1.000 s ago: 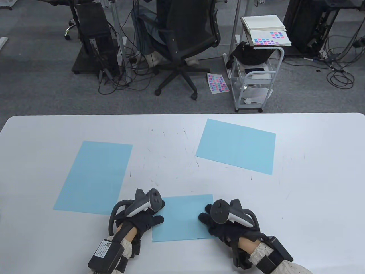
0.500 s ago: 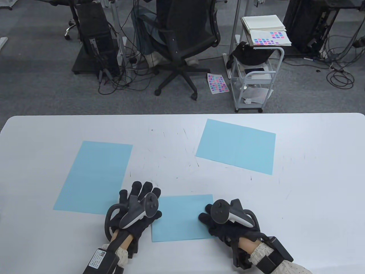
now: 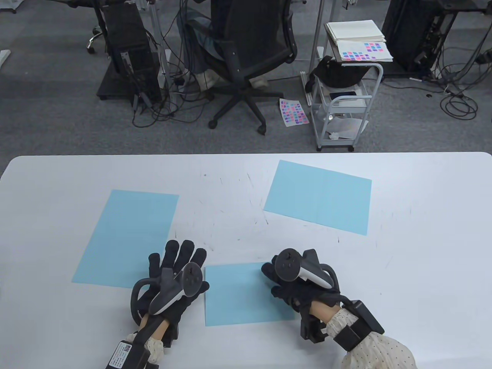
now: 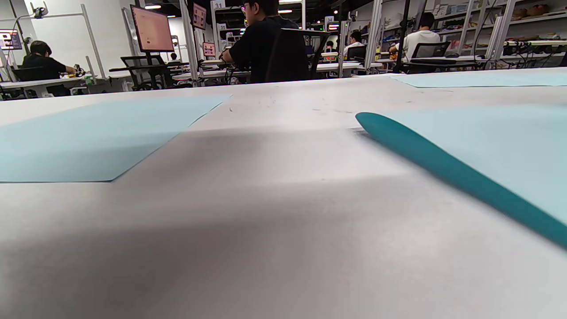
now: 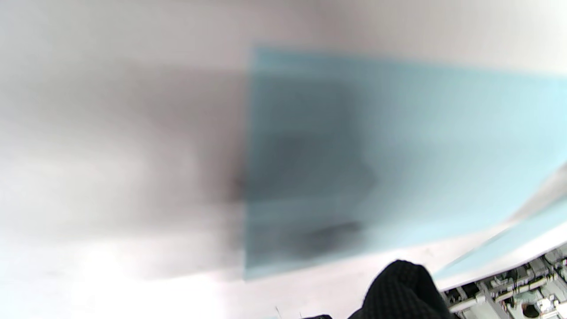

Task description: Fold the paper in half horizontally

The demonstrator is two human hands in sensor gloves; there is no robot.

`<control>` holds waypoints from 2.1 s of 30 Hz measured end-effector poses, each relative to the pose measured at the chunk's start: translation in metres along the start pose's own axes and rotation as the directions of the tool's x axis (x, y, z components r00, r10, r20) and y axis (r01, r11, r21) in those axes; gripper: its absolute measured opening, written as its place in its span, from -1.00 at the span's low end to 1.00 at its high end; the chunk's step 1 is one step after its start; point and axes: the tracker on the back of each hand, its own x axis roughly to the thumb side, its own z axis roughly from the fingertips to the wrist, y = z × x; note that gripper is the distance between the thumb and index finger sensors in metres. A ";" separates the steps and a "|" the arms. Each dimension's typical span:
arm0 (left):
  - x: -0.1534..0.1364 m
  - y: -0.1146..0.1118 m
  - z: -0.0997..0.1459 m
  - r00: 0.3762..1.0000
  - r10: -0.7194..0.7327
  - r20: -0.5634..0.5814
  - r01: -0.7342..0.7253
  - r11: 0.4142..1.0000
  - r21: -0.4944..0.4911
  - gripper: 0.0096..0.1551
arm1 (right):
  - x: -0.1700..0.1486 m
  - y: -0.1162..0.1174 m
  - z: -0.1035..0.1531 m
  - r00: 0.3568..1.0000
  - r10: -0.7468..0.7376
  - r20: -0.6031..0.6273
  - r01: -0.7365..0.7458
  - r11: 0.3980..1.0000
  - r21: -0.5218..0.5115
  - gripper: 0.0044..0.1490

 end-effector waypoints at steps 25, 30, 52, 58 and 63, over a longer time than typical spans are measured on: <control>-0.005 0.002 0.000 1.000 0.029 -0.002 -0.029 1.000 0.001 0.01 | 0.066 0.007 -0.082 0.964 0.252 -0.079 -0.246 0.966 0.078 -0.11; -0.007 0.002 0.000 0.999 0.024 -0.021 -0.024 1.000 0.008 0.04 | 0.054 0.005 -0.083 0.977 0.196 -0.082 -0.190 0.979 0.072 -0.30; -0.002 0.000 0.003 1.000 0.027 0.006 -0.027 0.999 -0.018 0.04 | -0.038 -0.064 -0.011 0.898 -0.423 -0.121 0.399 0.899 -0.181 -0.53; 0.003 -0.001 0.005 1.000 0.015 0.019 -0.015 1.000 -0.017 0.04 | -0.111 -0.080 0.029 0.710 -0.685 -0.162 0.558 0.688 -0.464 -0.52; 0.002 -0.001 0.006 0.999 0.024 0.022 -0.023 1.000 -0.016 0.03 | -0.158 -0.078 0.054 0.650 -0.720 -0.243 0.485 0.639 -0.598 -0.52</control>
